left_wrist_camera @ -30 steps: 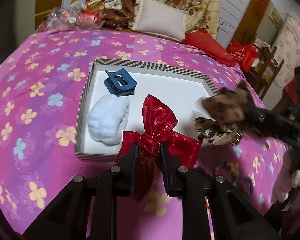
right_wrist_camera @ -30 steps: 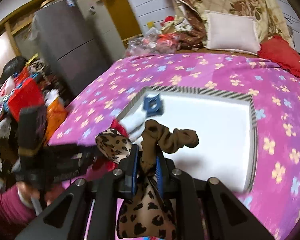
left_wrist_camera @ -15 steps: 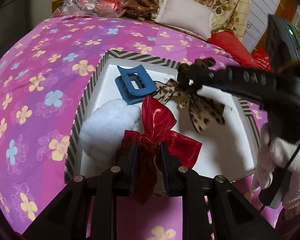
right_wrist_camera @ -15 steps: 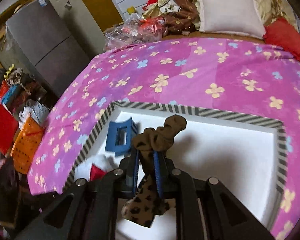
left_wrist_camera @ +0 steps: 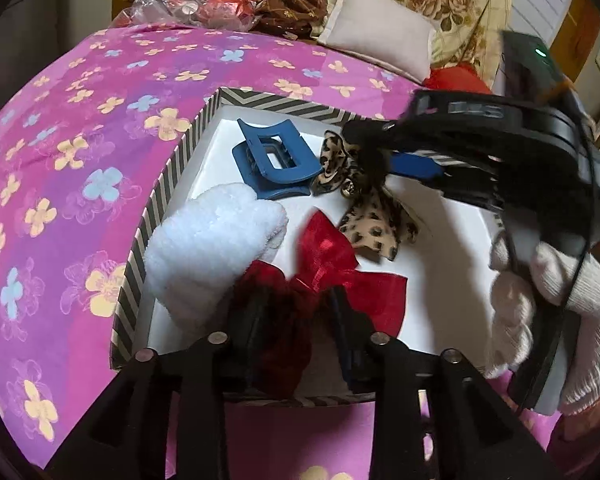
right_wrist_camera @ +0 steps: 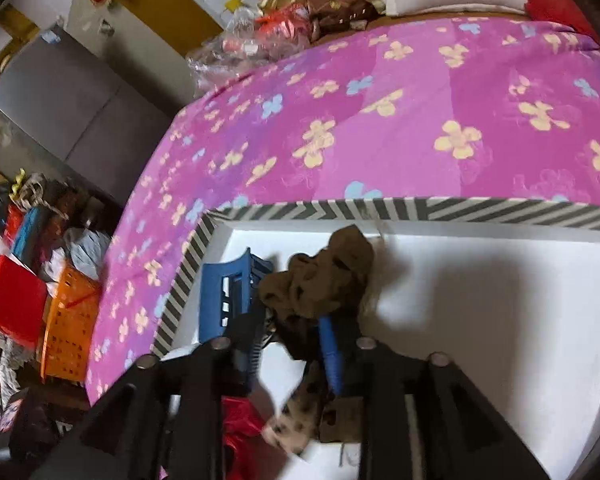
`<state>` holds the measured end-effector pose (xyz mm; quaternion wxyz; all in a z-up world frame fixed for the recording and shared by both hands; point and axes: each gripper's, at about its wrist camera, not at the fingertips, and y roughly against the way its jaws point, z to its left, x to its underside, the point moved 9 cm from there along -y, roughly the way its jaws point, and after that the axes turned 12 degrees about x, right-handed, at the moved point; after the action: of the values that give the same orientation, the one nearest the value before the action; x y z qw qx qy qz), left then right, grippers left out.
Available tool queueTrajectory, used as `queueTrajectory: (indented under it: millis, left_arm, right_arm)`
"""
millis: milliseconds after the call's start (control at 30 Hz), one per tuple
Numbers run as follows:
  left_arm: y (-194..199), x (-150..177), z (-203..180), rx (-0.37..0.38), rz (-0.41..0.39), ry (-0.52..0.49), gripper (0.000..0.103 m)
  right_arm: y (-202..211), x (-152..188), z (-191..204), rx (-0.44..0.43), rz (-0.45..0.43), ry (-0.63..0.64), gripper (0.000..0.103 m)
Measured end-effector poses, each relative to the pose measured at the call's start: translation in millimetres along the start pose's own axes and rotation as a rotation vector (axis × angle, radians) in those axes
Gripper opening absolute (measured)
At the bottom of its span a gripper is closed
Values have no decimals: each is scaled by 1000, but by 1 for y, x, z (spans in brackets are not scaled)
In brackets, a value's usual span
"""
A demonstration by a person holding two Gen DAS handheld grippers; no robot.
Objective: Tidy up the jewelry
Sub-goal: 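Place the red bow in the tray with the left tool while the right drops the leopard scrunchie, then move both tools toward the black scrunchie and beaded bracelets beside the tray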
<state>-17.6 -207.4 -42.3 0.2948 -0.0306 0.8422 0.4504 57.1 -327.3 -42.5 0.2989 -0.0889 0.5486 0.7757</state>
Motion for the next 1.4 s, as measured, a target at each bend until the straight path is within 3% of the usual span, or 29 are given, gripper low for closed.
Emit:
queueTrajectory:
  millis: [67, 200, 600, 733, 900, 1133, 1400]
  left_arm:
    - [4, 0, 0, -5, -3, -1, 33]
    - [12, 1, -2, -5, -12, 10, 40]
    - [49, 18, -5, -34, -56, 12, 40]
    - [61, 26, -7, -37, -69, 18, 40]
    - [71, 39, -14, -53, -79, 0, 40]
    - [84, 54, -28, -70, -92, -36, 40]
    - [93, 67, -42, -83, -100, -65, 40]
  right_arm:
    - [13, 2, 0, -2, -11, 6, 56]
    - [38, 10, -6, 20, -20, 34, 59]
    - [92, 43, -16, 47, -57, 51, 60]
    - [114, 67, -19, 67, -91, 77, 60]
    - [139, 107, -12, 78, -123, 134, 75]
    - [169, 156, -11, 93, -157, 144, 76]
    - [199, 184, -16, 155, -205, 167, 77]
